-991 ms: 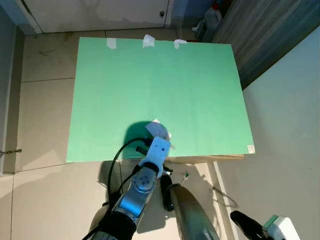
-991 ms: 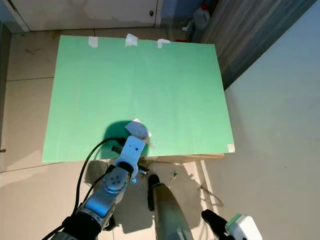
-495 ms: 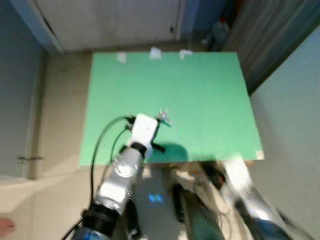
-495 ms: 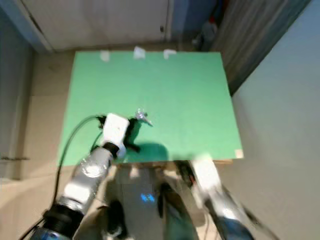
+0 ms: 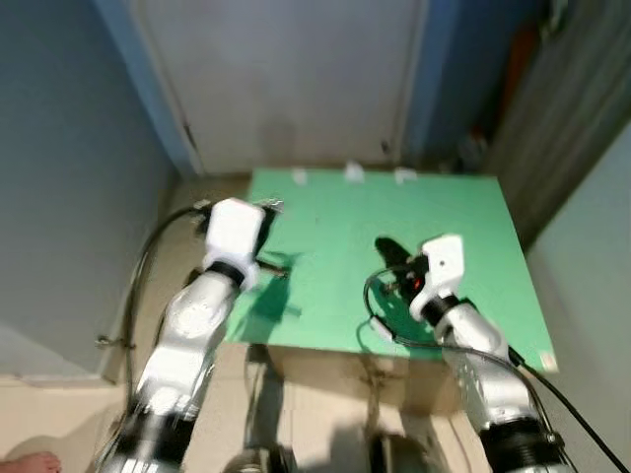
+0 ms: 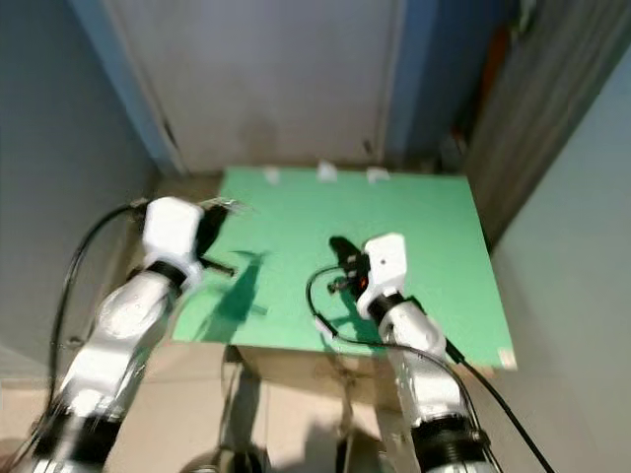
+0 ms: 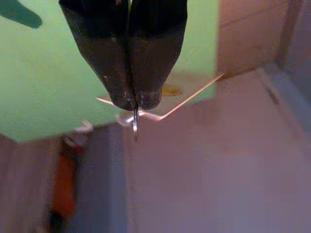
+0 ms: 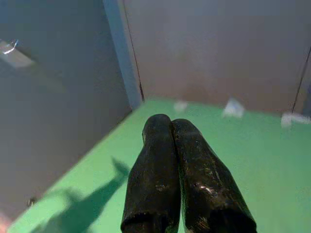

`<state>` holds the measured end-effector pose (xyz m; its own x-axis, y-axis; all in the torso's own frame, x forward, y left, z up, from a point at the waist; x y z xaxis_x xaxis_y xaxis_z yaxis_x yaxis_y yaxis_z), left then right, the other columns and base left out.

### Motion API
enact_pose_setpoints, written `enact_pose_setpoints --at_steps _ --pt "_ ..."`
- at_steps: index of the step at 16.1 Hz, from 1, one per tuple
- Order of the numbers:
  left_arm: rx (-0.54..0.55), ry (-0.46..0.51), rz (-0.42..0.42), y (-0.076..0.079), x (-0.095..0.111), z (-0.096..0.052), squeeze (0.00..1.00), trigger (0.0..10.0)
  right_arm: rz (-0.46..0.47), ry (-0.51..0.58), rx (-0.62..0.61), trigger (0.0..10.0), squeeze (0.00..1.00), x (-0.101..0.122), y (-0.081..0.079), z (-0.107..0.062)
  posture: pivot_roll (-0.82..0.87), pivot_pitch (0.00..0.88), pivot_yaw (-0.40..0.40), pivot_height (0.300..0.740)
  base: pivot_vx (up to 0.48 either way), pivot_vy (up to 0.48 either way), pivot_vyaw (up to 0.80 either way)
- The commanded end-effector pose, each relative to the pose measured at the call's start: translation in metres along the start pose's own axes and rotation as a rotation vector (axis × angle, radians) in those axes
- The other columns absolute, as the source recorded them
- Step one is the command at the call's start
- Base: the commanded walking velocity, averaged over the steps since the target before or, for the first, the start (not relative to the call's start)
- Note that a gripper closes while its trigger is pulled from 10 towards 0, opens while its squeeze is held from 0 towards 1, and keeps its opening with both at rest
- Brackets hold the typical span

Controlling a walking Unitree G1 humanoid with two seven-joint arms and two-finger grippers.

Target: Hang keys on a hook

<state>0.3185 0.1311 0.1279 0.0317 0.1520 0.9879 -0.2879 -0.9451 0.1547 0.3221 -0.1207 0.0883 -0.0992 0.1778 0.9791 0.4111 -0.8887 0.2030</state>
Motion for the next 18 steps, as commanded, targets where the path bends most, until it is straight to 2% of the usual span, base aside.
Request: enact_pose_setpoints --at_steps 1,3,6,8,10,11,14,15,18 --pt "0.001 -0.014 -0.041 -0.001 -0.005 -0.010 0.00 0.0 0.019 -0.005 -0.045 10.0 0.00 -0.003 0.008 -0.003 -0.12 0.000 0.080 0.740 0.000 0.000 0.00" --pt "-0.035 -0.040 -0.088 0.013 -0.021 -0.028 0.00 0.0 0.011 0.004 -0.071 10.0 0.00 -0.004 0.012 -0.005 -0.13 0.000 0.086 0.740 0.000 0.000 0.00" --pt "-0.074 -0.065 -0.088 0.032 -0.030 -0.026 0.00 0.0 0.024 -0.006 -0.076 10.0 0.00 -0.011 0.004 -0.009 -0.14 0.000 0.095 0.740 0.000 0.000 0.00" --pt "-0.052 -0.048 -0.076 0.029 -0.031 -0.026 0.00 0.0 0.030 -0.007 -0.087 10.0 0.00 -0.012 0.003 -0.012 -0.16 0.000 0.098 0.740 0.000 0.000 0.00" --pt "0.074 0.039 -0.116 0.013 -0.026 -0.027 0.00 0.0 0.046 0.000 -0.124 10.0 0.00 -0.012 0.004 -0.017 -0.18 0.000 0.101 0.740 0.000 0.000 0.00" --pt "0.123 0.056 -0.110 0.004 -0.027 -0.030 0.00 0.0 0.064 -0.002 -0.169 10.0 0.00 -0.014 0.008 -0.023 -0.19 0.000 0.100 0.740 0.000 0.000 0.00" --pt "0.092 0.036 -0.077 0.008 -0.032 -0.030 0.00 0.0 0.078 -0.028 -0.210 10.0 0.00 -0.020 0.012 -0.028 -0.19 0.000 0.102 0.740 0.000 0.000 0.00" --pt "0.039 0.037 -0.060 0.017 -0.031 -0.026 0.00 0.0 0.074 -0.029 -0.207 10.0 0.00 -0.020 0.012 -0.027 -0.20 0.000 0.103 0.740 0.000 0.000 0.00" --pt "-0.046 0.041 -0.089 0.031 -0.031 -0.016 0.00 0.0 0.080 -0.031 -0.212 10.0 0.00 -0.019 0.014 -0.024 -0.21 0.000 0.105 0.740 0.000 0.000 0.00"
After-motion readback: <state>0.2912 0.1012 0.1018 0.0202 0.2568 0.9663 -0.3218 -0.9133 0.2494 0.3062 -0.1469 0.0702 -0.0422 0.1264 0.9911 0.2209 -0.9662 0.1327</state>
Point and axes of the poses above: a point about 5 cm out from each wrist's last joint towards the gripper, its own z axis pointing out of the wrist towards the gripper, its own x axis along the axis of the wrist's last joint, y = z × x, the point moved 3 cm from there along z, pointing out of the wrist towards the gripper, and after that the axes turned 15 degrees about -z, right-handed, at the moved point
